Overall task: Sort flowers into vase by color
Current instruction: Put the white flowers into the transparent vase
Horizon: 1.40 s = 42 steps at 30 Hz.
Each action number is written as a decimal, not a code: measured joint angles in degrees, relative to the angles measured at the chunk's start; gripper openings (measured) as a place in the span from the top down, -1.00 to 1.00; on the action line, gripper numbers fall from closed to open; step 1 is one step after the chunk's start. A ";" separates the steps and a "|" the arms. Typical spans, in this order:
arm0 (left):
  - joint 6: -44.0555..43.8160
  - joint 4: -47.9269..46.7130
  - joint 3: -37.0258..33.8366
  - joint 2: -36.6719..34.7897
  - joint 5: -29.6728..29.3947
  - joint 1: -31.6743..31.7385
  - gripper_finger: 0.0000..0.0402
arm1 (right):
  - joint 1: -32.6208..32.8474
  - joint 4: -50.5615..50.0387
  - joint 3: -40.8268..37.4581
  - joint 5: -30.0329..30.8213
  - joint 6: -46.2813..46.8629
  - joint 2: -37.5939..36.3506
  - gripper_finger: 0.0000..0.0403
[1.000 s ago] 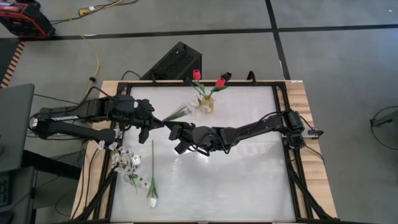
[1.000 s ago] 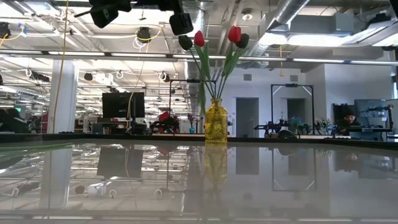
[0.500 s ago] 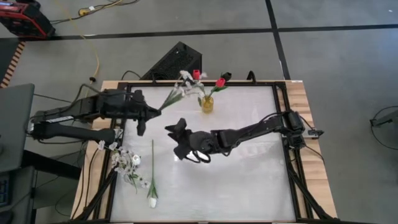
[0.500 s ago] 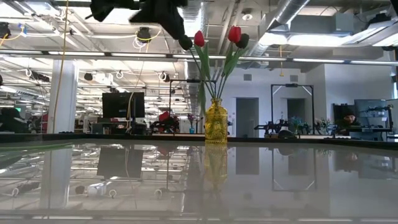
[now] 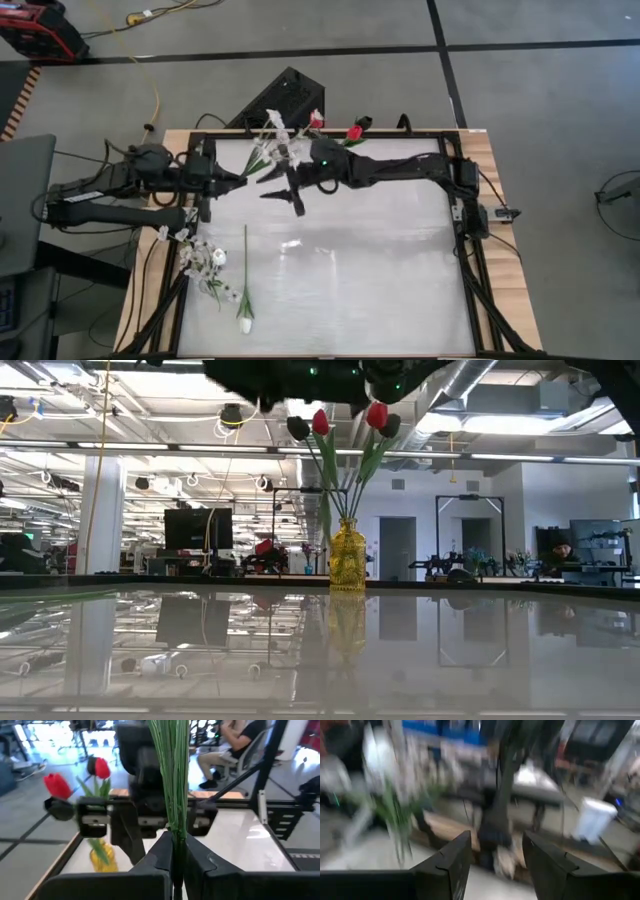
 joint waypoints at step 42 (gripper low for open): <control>1.07 4.00 -2.40 1.54 5.29 -0.05 0.97 | 3.48 16.67 0.00 12.75 -0.85 0.21 0.03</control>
